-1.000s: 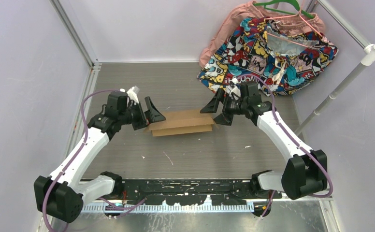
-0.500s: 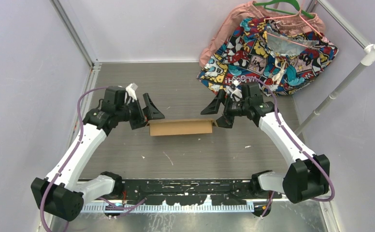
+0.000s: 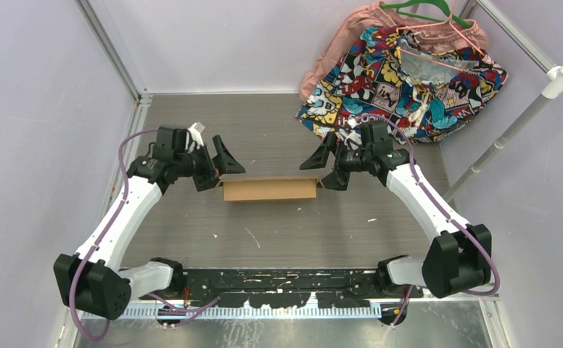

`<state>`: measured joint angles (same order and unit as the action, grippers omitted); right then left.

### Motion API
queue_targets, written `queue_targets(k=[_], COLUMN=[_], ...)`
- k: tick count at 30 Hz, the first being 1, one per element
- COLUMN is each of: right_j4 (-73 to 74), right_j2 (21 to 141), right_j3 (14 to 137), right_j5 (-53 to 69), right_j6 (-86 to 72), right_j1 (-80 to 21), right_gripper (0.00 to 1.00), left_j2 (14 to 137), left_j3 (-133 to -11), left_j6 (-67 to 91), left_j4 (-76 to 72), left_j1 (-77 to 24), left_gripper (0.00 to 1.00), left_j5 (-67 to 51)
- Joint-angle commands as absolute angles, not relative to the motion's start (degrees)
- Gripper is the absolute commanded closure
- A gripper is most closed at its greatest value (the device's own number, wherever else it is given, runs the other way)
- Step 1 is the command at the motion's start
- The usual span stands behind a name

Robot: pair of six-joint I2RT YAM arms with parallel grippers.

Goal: Fold the paper box
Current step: Close the paper box at the center of the board.

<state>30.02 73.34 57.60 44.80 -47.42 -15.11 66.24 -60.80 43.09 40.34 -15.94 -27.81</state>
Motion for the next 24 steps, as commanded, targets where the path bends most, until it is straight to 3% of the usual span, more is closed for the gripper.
queue_targets(k=[1,11,24], right_j4=[26.05,25.73,29.0], right_j2=[76.39,82.67,85.32], right_j3=[60.67,64.95,66.79], right_j5=[48.03,49.81,50.54], right_j6=[-48.45,-47.43,-44.22], right_j1=[-15.46,-13.13,-10.2], right_gripper=[0.0,0.0,0.0], left_j2=[68.4,75.5,75.48], left_j3=[-61.44,-63.75,-64.25], left_j6=[44.17,44.26,41.13], left_j4=[35.84,33.44,37.13], left_j1=[-14.24,-10.64,-7.12], left_gripper=[0.0,0.0,0.0], left_j5=[-35.47,-40.84,-38.92])
